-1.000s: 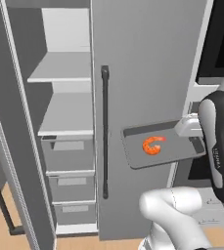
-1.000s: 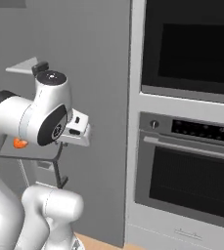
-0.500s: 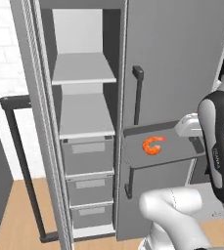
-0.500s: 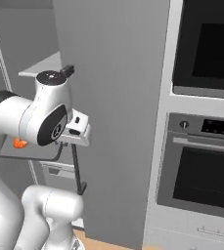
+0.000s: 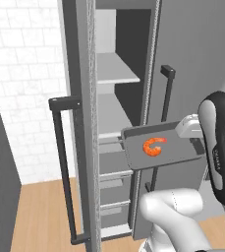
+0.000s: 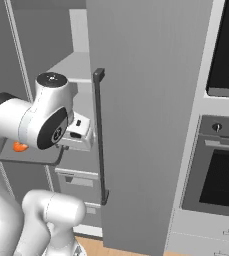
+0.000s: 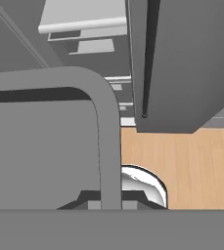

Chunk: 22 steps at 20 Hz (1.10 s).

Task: Take the meat container that has the shrimp and place it on the second highest rack of the freezer. Then take the vegetable container that has the lemon and cucumber and place it on the highest rack of the freezer.

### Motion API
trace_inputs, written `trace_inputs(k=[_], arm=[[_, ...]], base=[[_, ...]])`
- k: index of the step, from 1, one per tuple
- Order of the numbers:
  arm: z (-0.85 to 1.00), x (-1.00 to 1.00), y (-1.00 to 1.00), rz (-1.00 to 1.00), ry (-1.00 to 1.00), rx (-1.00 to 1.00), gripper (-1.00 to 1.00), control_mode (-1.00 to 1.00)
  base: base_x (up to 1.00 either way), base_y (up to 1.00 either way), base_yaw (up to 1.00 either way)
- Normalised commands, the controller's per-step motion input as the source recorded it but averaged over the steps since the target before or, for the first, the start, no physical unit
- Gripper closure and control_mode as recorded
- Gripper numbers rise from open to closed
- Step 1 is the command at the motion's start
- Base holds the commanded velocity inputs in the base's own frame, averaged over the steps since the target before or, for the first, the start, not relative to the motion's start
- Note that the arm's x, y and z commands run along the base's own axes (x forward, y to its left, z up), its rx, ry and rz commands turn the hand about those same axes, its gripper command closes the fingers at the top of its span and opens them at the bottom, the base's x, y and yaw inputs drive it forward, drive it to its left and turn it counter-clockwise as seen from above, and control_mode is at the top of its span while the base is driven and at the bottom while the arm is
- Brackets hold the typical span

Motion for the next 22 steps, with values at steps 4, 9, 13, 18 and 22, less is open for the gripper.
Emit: trace_inputs(k=[4, 9, 13, 18, 22], arm=[[-0.04, 0.0, 0.07, -0.06, 0.0, 0.0, 1.0, -1.0], [-0.24, 0.0, 0.23, -0.31, 0.0, 0.0, 1.0, -1.0], [-0.17, 0.13, 0.25, -0.31, 0.0, 0.0, 1.0, -1.0], [-0.28, 0.69, 0.13, -0.35, 0.02, 0.0, 1.0, -1.0], [-0.46, 0.64, 0.41, -0.37, 0.0, 0.12, 1.0, -1.0]], base=[[0.01, 0.29, -0.13], [0.0, 0.0, 0.0], [0.0, 0.0, 0.0], [0.0, 0.0, 0.0], [0.0, 0.0, 0.0]])
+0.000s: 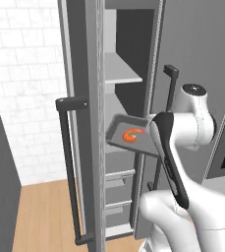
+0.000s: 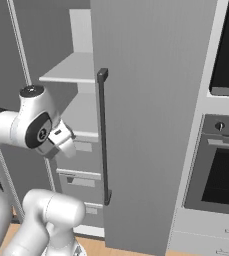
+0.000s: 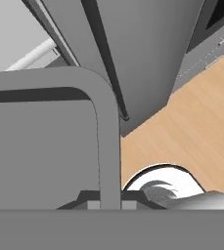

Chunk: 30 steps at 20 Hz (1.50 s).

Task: Take the meat container that has the shrimp and place it on the second highest rack of the freezer. Then take the vegetable container that has the lemon and cucumber and place it on the highest rack of the freezer.

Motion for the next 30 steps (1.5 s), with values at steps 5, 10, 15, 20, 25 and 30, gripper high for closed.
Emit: trace_inputs(k=[5, 10, 15, 20, 25, 30], arm=[[-0.45, 0.55, 0.55, -0.27, -0.01, 0.15, 1.0, -1.0], [-0.38, 0.78, 0.33, -0.08, -0.01, 0.06, 1.0, -1.0], [-0.32, 0.75, 0.12, -0.04, 0.0, 0.01, 1.0, -1.0], [-0.28, 0.74, 0.01, -0.01, 0.01, 0.09, 1.0, -1.0], [-0.18, 0.46, 0.15, -0.04, 0.0, 0.05, 1.0, -1.0], [-0.03, 0.2, 0.35, -0.18, 0.0, 0.0, 1.0, -1.0]], base=[[0.0, 0.0, 0.0], [0.0, 0.0, 0.0], [0.0, 0.0, 0.0], [0.0, 0.0, 0.0], [0.0, 0.0, 0.0], [0.0, 0.0, 0.0]])
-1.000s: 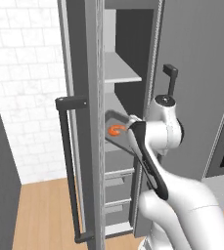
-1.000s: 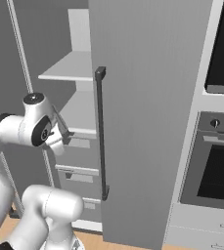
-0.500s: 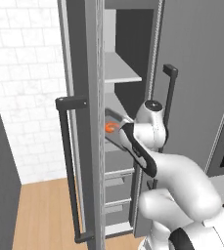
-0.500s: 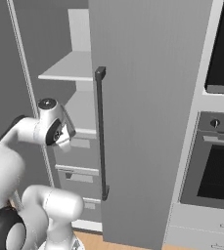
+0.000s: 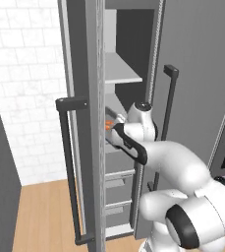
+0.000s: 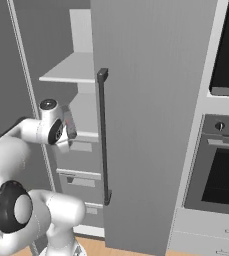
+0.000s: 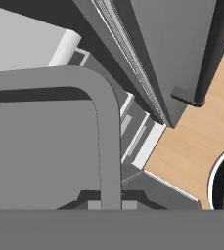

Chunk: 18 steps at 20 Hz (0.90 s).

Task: Take the meat container that has the shrimp and place it on the second highest rack of the freezer. Then take the vegetable container that has the lemon and cucumber and place it on the highest rack of the freezer.

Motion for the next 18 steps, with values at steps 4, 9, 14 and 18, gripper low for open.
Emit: trace_inputs(k=[4, 9, 14, 18], arm=[[-0.01, 0.37, 0.18, -0.21, 0.0, 0.02, 1.0, -1.0], [-0.03, 0.49, 0.0, -0.02, 0.0, 0.12, 1.0, -1.0], [-0.25, 0.54, 0.12, -0.04, 0.0, 0.06, 1.0, -1.0], [-0.33, 0.51, 0.19, -0.15, 0.0, 0.0, 1.0, -1.0]], base=[[0.0, 0.0, 0.0], [0.0, 0.0, 0.0], [0.0, 0.0, 0.0], [0.0, 0.0, 0.0]])
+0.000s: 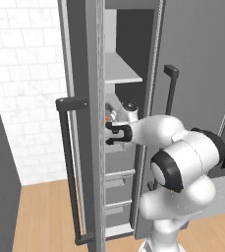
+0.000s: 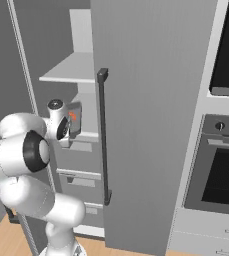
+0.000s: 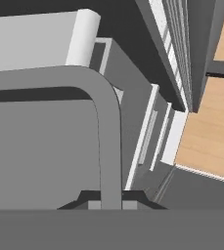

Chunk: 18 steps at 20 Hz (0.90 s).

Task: Take the meat container that has the shrimp and place it on the second highest rack of the freezer. Then take the vegetable container that has the lemon and cucumber and place it on the highest rack of the freezer.

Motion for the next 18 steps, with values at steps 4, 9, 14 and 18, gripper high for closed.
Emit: trace_inputs(k=[4, 9, 14, 18], arm=[[-0.21, 0.46, 0.17, -0.17, 0.0, 0.0, 1.0, -1.0], [-0.06, 0.45, 0.09, -0.14, 0.0, 0.01, 1.0, -1.0], [0.0, 0.46, 0.04, -0.1, 0.0, 0.0, 1.0, -1.0], [0.0, 0.4, 0.02, -0.06, 0.0, 0.01, 1.0, -1.0]], base=[[0.0, 0.0, 0.0], [0.0, 0.0, 0.0], [0.0, 0.0, 0.0], [0.0, 0.0, 0.0]])
